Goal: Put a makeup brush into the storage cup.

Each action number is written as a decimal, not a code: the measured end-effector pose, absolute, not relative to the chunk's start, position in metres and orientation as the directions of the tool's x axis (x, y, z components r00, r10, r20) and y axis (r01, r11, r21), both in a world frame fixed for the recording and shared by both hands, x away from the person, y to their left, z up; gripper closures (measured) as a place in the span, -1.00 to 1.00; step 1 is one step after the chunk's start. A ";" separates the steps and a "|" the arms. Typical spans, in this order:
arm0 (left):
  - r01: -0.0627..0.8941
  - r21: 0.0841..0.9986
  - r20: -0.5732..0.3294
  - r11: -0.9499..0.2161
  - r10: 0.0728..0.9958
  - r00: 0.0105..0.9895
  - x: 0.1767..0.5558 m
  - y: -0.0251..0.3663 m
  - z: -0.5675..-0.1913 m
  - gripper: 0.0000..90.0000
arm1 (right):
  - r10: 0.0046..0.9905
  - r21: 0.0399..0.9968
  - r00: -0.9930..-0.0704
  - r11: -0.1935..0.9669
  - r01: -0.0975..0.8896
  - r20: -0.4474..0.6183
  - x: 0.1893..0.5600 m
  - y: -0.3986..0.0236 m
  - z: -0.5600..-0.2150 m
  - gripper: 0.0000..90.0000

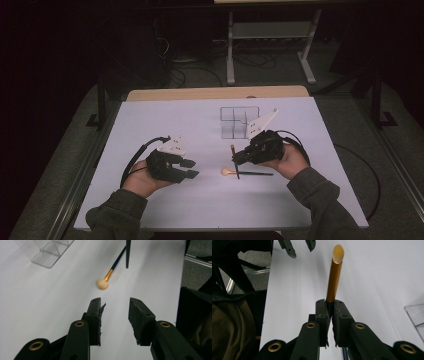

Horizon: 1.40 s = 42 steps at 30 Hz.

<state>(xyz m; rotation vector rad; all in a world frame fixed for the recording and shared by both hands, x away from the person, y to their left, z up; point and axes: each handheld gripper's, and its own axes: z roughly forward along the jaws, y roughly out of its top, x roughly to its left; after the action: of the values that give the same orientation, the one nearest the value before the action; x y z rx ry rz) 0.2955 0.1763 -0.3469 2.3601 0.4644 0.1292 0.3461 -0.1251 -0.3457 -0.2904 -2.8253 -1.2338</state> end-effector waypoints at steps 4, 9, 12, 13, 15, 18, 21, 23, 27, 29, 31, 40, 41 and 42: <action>0.316 0.672 -0.045 -0.669 0.389 0.920 0.296 0.183 -0.353 0.35 | 0.163 0.729 -0.979 0.656 0.199 0.121 0.351 -0.130 -0.345 0.84; 0.331 0.682 -0.045 -0.652 0.413 0.909 0.297 0.188 -0.357 0.31 | 0.183 0.732 -0.972 0.640 0.234 0.151 0.357 -0.136 -0.345 0.84; 0.344 0.684 -0.048 -0.644 0.431 0.901 0.297 0.192 -0.360 0.28 | 0.193 0.732 -0.968 0.634 0.249 0.163 0.362 -0.139 -0.345 0.84; 0.343 0.679 -0.041 -0.649 0.434 0.900 0.297 0.194 -0.361 0.26 | 0.195 0.731 -0.967 0.635 0.250 0.162 0.364 -0.140 -0.344 0.84; 0.354 0.680 -0.041 -0.642 0.449 0.893 0.297 0.197 -0.363 0.24 | 0.203 0.733 -0.963 0.626 0.265 0.175 0.366 -0.141 -0.344 0.84; 0.366 0.676 -0.039 -0.640 0.464 0.885 0.295 0.202 -0.366 0.19 | 0.209 0.736 -0.962 0.620 0.270 0.177 0.370 -0.143 -0.343 0.84; 0.370 0.673 -0.031 -0.640 0.475 0.879 0.294 0.207 -0.368 0.16 | 0.217 0.737 -0.960 0.617 0.277 0.180 0.373 -0.144 -0.340 0.84; 0.382 0.675 -0.042 -0.631 0.484 0.874 0.293 0.211 -0.371 0.13 | 0.223 0.736 -0.958 0.615 0.283 0.182 0.376 -0.144 -0.337 0.84; 0.392 0.678 -0.041 -0.622 0.500 0.865 0.291 0.217 -0.376 0.08 | 0.229 0.737 -0.958 0.615 0.282 0.175 0.379 -0.144 -0.330 0.84; 0.394 0.681 -0.035 -0.617 0.510 0.860 0.289 0.221 -0.378 0.06 | 0.235 0.735 -0.957 0.617 0.280 0.168 0.381 -0.145 -0.324 0.84; 0.401 0.686 -0.039 -0.607 0.520 0.853 0.288 0.224 -0.379 0.04 | 0.236 0.733 -0.958 0.622 0.276 0.161 0.383 -0.145 -0.320 0.84; 0.423 0.690 -0.043 -0.587 0.550 0.834 0.287 0.236 -0.383 -0.06 | 0.263 0.726 -0.953 0.625 0.286 0.149 0.394 -0.146 -0.308 0.84; 0.424 0.691 -0.041 -0.586 0.553 0.832 0.287 0.237 -0.383 -0.08 | 0.265 0.725 -0.953 0.627 0.285 0.145 0.396 -0.146 -0.306 0.84; 0.426 0.695 -0.043 -0.579 0.558 0.829 0.287 0.237 -0.384 -0.10 | 0.271 0.725 -0.952 0.625 0.288 0.145 0.396 -0.146 -0.305 0.84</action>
<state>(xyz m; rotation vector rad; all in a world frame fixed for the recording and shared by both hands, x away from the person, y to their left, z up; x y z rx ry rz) 0.2866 0.2371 -0.3836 2.2743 0.7159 0.2320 0.3963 -0.1457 -0.3049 -0.4836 -2.8120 -1.2609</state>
